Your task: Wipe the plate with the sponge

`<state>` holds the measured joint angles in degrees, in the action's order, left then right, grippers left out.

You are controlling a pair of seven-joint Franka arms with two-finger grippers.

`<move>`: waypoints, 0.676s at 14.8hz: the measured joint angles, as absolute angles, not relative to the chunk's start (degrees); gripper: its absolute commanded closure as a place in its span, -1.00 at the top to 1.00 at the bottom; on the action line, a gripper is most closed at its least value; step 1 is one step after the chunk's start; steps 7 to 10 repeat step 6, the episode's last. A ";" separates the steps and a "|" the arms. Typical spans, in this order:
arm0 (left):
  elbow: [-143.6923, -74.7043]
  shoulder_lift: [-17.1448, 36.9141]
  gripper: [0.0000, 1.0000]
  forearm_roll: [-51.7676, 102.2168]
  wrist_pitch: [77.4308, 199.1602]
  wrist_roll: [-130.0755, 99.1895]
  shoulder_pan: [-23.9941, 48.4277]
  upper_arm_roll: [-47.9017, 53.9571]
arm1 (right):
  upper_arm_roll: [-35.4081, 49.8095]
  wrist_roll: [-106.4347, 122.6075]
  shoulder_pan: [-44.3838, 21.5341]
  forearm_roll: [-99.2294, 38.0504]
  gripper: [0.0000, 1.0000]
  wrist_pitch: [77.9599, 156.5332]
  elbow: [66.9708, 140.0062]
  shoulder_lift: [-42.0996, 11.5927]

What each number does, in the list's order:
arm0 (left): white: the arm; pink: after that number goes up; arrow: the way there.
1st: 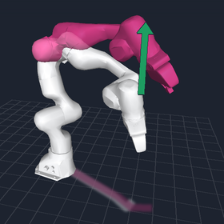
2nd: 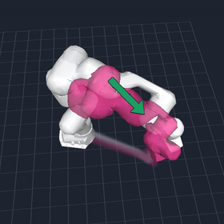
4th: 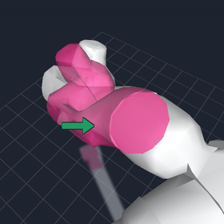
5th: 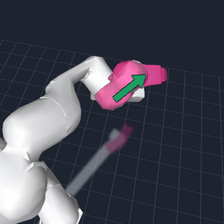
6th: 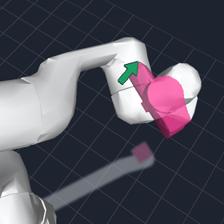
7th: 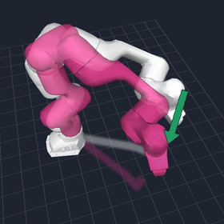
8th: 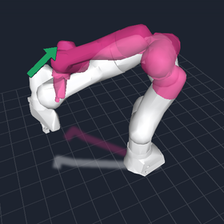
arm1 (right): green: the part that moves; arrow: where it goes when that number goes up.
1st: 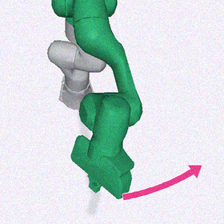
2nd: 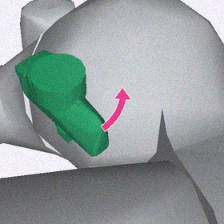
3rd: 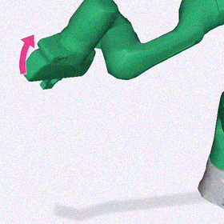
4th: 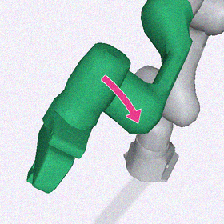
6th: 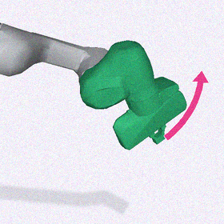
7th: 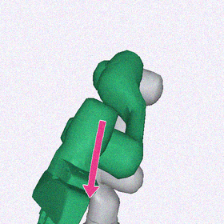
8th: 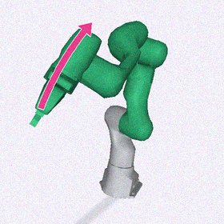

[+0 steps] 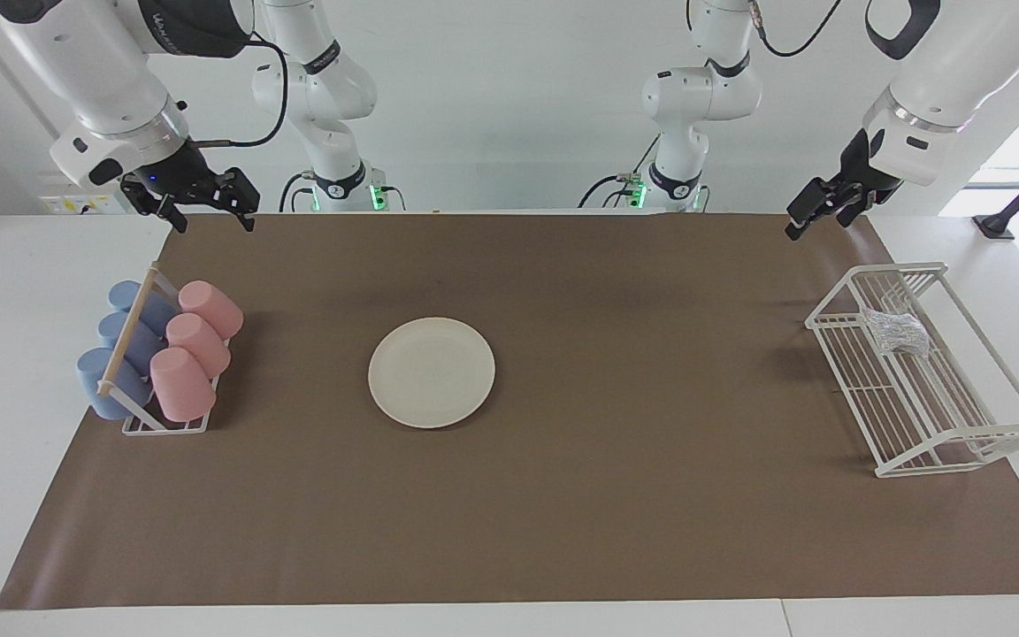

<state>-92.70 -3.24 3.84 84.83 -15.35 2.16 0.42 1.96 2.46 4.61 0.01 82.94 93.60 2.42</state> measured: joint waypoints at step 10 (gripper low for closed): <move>-90.44 -2.57 1.00 2.10 82.15 -15.33 3.57 0.48 | 1.97 2.46 4.60 0.01 1.00 82.94 93.61 2.45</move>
